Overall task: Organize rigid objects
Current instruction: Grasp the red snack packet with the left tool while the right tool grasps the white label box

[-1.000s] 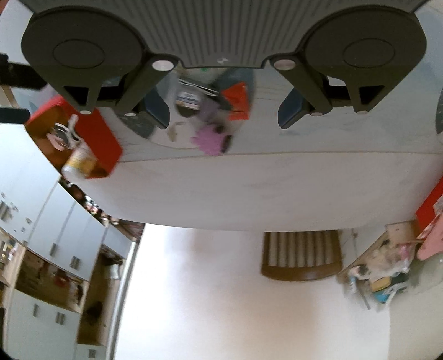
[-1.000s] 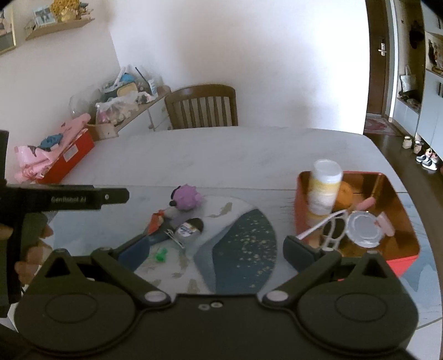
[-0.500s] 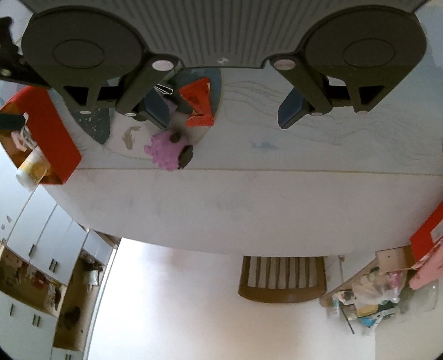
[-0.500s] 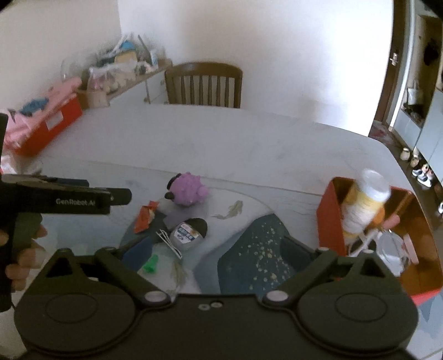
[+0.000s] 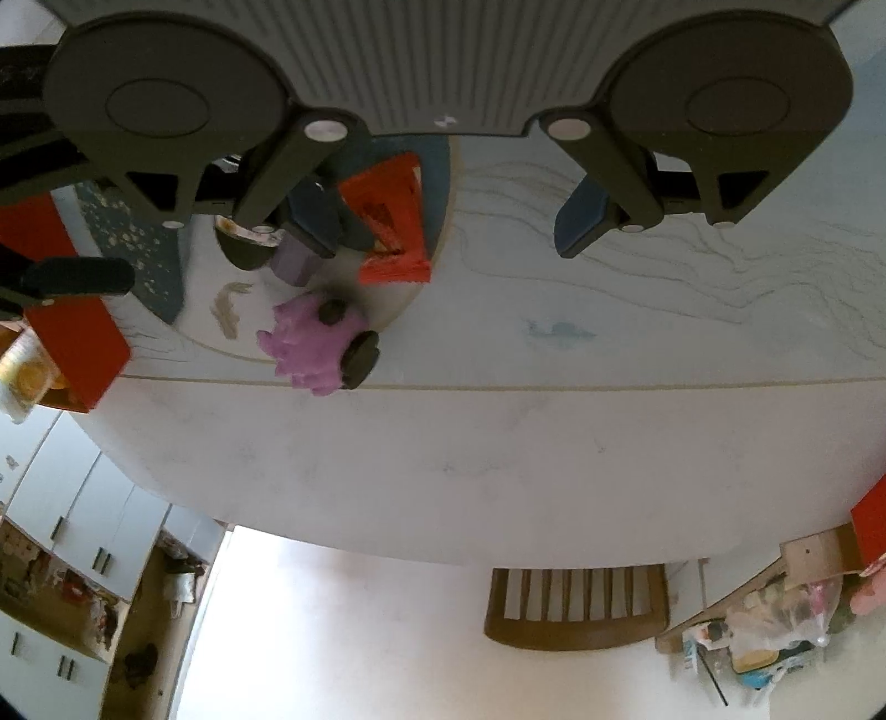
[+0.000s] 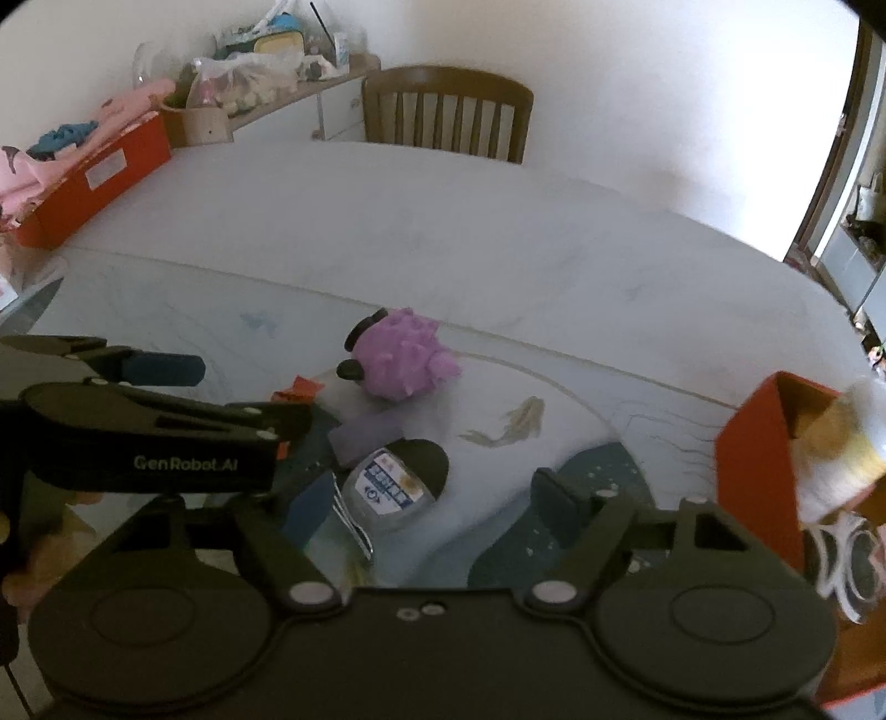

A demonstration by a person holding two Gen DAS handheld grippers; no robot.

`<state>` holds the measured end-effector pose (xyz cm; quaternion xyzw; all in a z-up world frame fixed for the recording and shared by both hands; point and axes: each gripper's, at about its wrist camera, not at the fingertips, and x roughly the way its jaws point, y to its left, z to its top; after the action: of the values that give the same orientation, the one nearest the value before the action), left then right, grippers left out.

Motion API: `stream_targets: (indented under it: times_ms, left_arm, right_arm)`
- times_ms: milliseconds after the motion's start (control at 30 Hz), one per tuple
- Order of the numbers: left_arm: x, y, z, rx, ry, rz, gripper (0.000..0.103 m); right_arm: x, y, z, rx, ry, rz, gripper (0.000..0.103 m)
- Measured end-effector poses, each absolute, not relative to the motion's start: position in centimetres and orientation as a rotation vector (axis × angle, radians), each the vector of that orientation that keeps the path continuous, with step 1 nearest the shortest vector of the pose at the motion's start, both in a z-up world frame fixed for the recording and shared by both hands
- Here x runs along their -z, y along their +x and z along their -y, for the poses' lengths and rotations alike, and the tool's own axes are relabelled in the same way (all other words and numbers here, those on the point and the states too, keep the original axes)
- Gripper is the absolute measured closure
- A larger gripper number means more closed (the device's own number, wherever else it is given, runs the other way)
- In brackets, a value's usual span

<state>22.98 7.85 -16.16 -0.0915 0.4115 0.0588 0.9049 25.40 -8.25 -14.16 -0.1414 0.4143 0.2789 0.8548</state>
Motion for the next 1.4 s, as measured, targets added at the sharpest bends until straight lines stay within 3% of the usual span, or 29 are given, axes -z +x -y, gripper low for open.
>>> stream_targets:
  times_ms: [100, 233, 367, 533, 733, 933, 1400]
  left_arm:
    - [16.4, 23.3, -8.0, -0.115, -0.202, -0.849, 0.025]
    - [16.8, 23.7, -7.9, -0.107, -0.193, -0.856, 0.037]
    - [16.9, 23.8, -7.7, -0.104, -0.176, -0.846, 0.041]
    - [17.0, 23.9, -7.6, -0.093, -0.167, -0.835, 0.057]
    - [17.2, 23.6, -6.9, -0.095, -0.077, -0.824, 0.073]
    - [17.2, 23.4, -6.4, -0.097, -0.04, -0.825, 0.081]
    - [15.0, 21.4, -6.5, -0.089, -0.116, -0.823, 0.083]
  right_arm:
    - [14.6, 25.8, 7.9, -0.615, -0.279, -0.89, 0.036]
    - [15.3, 26.3, 7.3, -0.627, -0.286, -0.902, 0.04]
    - [15.7, 26.7, 7.1, -0.631, -0.276, -0.916, 0.045]
    - [15.9, 27.1, 7.1, -0.637, -0.269, -0.927, 0.047]
    - [16.1, 27.4, 7.6, -0.615, -0.267, -0.927, 0.06]
    - [16.2, 27.4, 8.0, -0.601, -0.257, -0.927, 0.064]
    - [13.6, 24.9, 11.1, -0.543, -0.21, -0.899, 0.064]
